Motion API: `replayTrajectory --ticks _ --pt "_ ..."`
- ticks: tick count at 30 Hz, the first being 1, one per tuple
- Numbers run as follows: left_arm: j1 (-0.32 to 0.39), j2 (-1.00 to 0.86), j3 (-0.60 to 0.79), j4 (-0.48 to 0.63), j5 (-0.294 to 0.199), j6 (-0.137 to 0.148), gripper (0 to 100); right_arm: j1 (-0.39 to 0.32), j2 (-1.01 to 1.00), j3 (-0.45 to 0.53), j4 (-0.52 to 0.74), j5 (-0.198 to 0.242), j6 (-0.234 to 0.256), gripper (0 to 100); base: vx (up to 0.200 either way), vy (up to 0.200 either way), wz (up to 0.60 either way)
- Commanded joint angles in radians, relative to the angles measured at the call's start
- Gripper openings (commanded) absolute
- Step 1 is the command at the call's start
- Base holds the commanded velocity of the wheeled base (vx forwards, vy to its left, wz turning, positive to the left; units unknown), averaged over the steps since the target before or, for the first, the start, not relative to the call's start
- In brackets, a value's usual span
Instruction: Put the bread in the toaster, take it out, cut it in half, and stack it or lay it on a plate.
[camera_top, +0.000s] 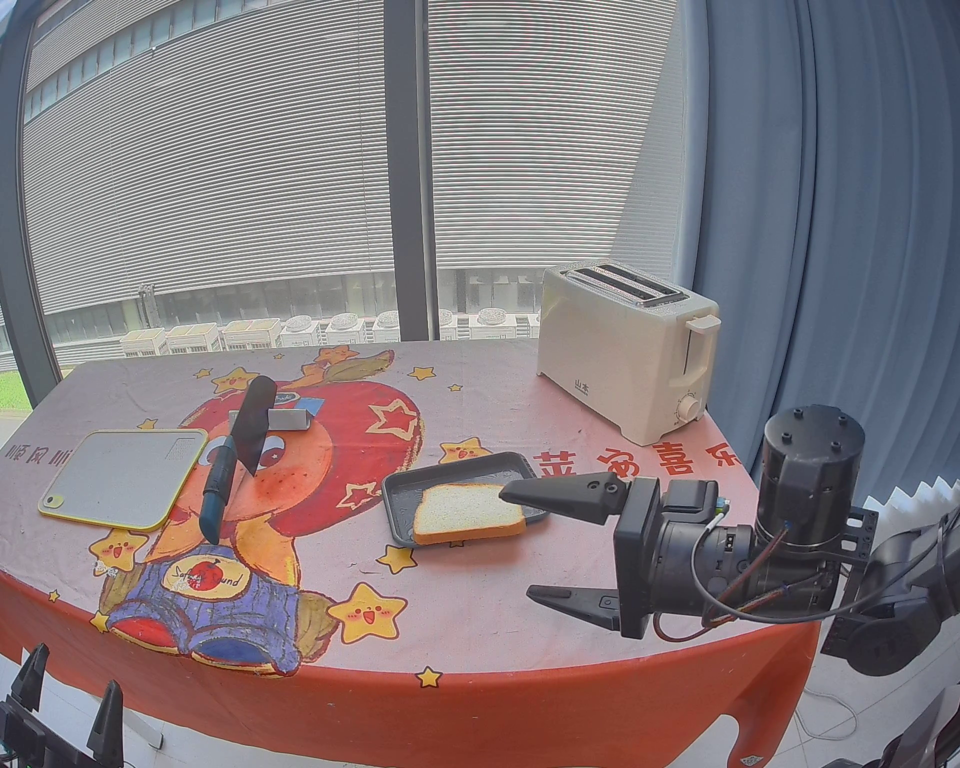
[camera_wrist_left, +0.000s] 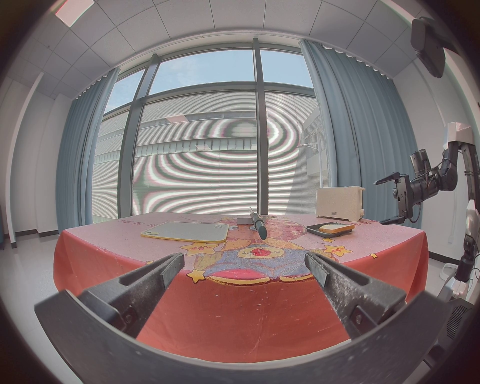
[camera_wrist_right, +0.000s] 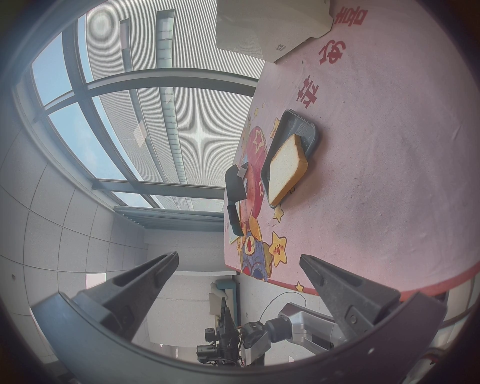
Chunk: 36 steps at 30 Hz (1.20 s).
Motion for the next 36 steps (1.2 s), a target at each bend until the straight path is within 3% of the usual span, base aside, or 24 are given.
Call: replayTrajectory --ticks 1,25,36 --pt "0.000 -0.012 0.018 0.000 0.001 0.000 100 0.000 0.043 -0.021 0.000 0.001 0.001 100 0.000 0.000 0.00" --pt "0.000 -0.013 0.018 0.000 0.001 0.000 100 -0.038 0.138 -0.068 -0.002 -0.001 0.000 100 0.000 0.000 0.00" --pt "0.000 -0.012 0.018 0.000 0.001 0.000 100 -0.058 0.235 -0.084 -0.115 -0.009 0.003 100 0.000 0.000 0.00"
